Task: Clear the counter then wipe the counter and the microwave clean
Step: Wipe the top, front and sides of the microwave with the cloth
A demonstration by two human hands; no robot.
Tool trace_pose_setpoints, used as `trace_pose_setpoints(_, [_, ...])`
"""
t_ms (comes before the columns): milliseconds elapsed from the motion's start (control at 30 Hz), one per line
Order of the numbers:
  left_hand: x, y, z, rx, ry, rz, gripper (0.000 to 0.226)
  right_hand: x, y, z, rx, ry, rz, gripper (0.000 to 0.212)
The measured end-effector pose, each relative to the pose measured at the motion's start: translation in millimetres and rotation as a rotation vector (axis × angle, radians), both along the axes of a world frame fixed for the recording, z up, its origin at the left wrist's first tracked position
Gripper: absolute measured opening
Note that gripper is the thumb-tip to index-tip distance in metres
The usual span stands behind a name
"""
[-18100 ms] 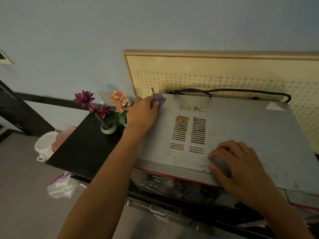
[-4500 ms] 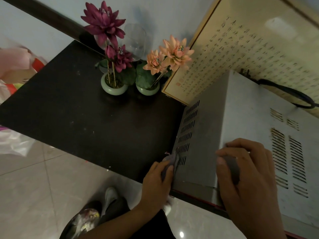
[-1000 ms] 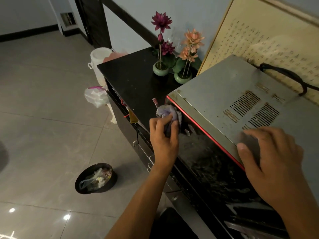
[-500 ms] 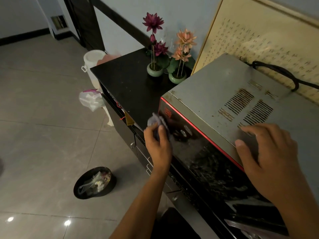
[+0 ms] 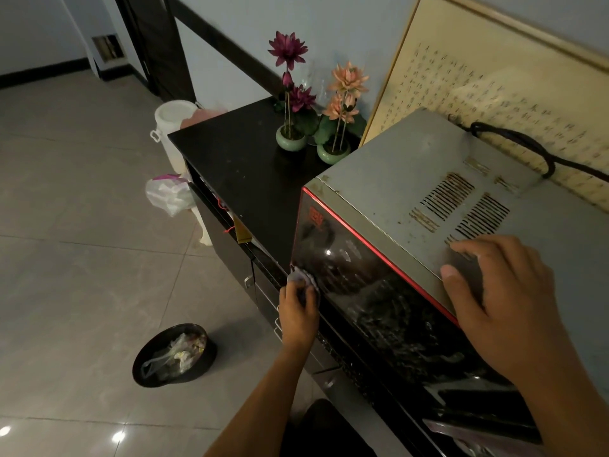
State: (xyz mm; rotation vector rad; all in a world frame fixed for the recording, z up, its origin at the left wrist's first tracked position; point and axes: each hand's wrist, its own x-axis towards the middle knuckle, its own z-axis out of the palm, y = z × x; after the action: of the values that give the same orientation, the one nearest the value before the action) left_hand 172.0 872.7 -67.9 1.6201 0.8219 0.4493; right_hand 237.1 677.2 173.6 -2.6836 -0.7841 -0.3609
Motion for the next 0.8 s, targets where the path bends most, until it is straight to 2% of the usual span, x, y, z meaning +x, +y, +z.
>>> trace_pose_setpoints(100, [3, 1, 28, 0.037, -0.129, 0.051, 0.01, -1, 1, 0, 0.001, 0.001, 0.002, 0.042])
trace_pose_setpoints(200, [15, 2, 83, 0.131, -0.326, 0.116, 0.002, -1, 1, 0, -0.013, 0.003, -0.001, 0.043])
trace_pose_setpoints(267, [21, -1, 116, 0.234, -0.474, 0.101, 0.005, 0, 1, 0, -0.035, 0.003, -0.009, 0.045])
trace_pose_setpoints(333, [22, -2, 122, 0.343, -0.536, 0.065, 0.008, 0, 1, 0, -0.05, 0.003, -0.013, 0.045])
trace_pose_setpoints(433, [17, -3, 87, 0.38, -0.497, -0.005, 0.012, 0, 1, 0, -0.045, -0.001, -0.008, 0.045])
trace_pose_setpoints(633, [5, -11, 10, -0.044, -0.127, 0.079, 0.003, -1, 2, 1, -0.033, 0.001, -0.015, 0.042])
trace_pose_setpoints(733, [7, -15, 16, -0.133, -0.117, 0.13, 0.012, 0, 1, 1, -0.042, 0.007, -0.023, 0.042])
trace_pose_setpoints(800, [10, -15, 34, -0.115, -0.18, 0.143, 0.007, 0, 1, 1, -0.039, 0.002, -0.022, 0.043])
